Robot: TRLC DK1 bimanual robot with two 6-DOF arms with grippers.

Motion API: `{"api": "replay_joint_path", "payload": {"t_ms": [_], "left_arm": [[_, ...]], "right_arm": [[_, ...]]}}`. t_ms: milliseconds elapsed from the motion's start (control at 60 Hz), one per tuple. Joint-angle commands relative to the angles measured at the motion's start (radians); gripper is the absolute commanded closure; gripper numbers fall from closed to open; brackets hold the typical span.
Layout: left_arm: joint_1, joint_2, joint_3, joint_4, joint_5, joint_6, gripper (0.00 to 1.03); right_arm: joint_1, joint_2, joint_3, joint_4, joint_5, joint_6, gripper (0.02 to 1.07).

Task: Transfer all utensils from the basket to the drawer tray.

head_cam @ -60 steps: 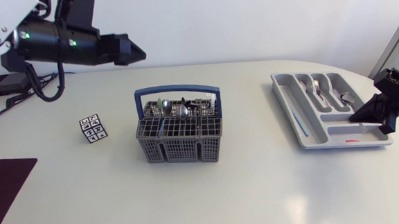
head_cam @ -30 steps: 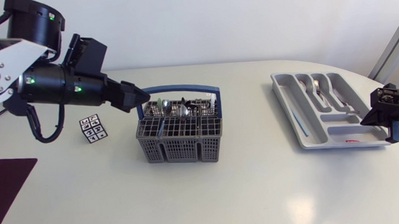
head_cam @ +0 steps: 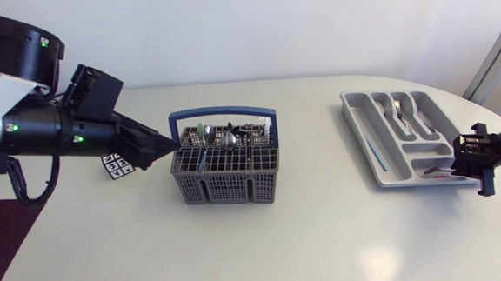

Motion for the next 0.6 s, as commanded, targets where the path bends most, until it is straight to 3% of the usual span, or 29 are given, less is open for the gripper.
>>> {"api": "replay_joint_path", "payload": {"t_ms": [0, 50, 67, 200, 367, 583], "left_arm": [[0.014, -0.022, -0.029, -0.013, -0.005, 0.042, 0.35], [0.012, -0.030, -0.039, -0.014, -0.005, 0.053, 0.35], [0.012, -0.032, -0.042, -0.016, -0.005, 0.056, 0.35], [0.006, -0.039, -0.057, -0.017, -0.005, 0.077, 0.35], [-0.029, -0.041, -0.112, 0.022, -0.002, 0.105, 0.35], [-0.097, -0.075, -0.279, 0.292, 0.001, 0.155, 0.35]], "right_arm": [[0.008, -0.019, -0.018, 0.009, 0.008, 0.008, 0.45], [0.008, -0.028, -0.008, -0.003, 0.008, 0.042, 0.11], [0.008, -0.031, -0.009, -0.006, 0.008, 0.043, 0.06], [0.010, -0.128, -0.044, -0.049, -0.003, 0.072, 0.06], [0.045, -0.290, -0.104, -0.137, -0.099, 0.164, 0.07], [0.186, -0.494, -0.276, -0.140, -0.158, 0.330, 0.10]]}}
